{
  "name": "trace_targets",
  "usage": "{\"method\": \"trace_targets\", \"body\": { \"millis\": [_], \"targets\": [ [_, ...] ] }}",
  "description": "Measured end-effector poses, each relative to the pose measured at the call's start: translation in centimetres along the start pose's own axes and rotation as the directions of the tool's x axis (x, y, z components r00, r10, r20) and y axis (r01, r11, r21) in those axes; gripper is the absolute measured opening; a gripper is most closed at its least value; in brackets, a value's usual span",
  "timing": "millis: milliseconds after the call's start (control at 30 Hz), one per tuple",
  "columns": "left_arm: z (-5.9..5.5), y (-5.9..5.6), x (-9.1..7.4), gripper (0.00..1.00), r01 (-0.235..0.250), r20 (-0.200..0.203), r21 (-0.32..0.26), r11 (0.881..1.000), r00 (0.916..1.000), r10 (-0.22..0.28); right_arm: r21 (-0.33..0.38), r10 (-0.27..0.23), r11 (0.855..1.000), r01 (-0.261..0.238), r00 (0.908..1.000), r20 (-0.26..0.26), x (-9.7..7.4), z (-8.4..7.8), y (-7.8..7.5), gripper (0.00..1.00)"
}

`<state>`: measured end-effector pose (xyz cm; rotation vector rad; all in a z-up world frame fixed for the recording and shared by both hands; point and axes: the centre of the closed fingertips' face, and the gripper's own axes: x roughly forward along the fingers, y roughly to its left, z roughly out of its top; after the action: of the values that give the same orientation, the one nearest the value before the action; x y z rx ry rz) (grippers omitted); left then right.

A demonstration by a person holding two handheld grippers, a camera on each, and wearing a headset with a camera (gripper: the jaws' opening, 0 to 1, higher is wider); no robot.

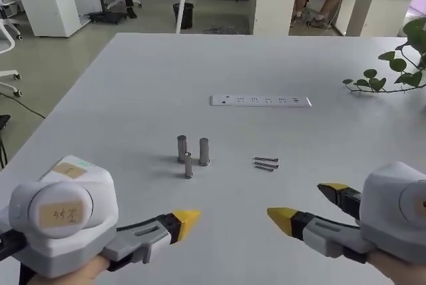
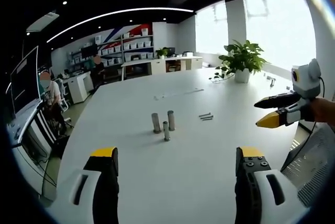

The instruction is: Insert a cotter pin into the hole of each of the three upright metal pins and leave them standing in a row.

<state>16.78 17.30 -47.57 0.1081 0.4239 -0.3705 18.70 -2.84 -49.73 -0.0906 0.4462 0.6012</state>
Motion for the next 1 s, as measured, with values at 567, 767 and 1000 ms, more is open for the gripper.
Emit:
{"method": "trace_targets", "body": {
  "millis": [567, 767, 1000],
  "targets": [
    [-0.3, -1.1, 1.0, 0.91, 0.048, 0.012, -0.021, 0.999, 0.9988, -0.048, -0.054, 0.126, 0.99, -0.127, 0.9918, -0.018, 5.9, 0.6, 1.8, 0.4],
    [-0.7, -0.9, 1.6, 0.89, 0.055, 0.002, -0.022, 0.998, 0.9985, -0.055, -0.063, 0.178, 0.982, -0.18, 0.9836, -0.028, 8.9, 1.1, 2.6, 0.38],
    [-1.1, -0.1, 2.5, 0.89, 0.052, -0.01, -0.032, 0.998, 0.9986, -0.052, -0.016, 0.239, 0.971, -0.239, 0.9711, -0.007, 12.2, 2.3, 3.7, 0.37]
  ]
}}
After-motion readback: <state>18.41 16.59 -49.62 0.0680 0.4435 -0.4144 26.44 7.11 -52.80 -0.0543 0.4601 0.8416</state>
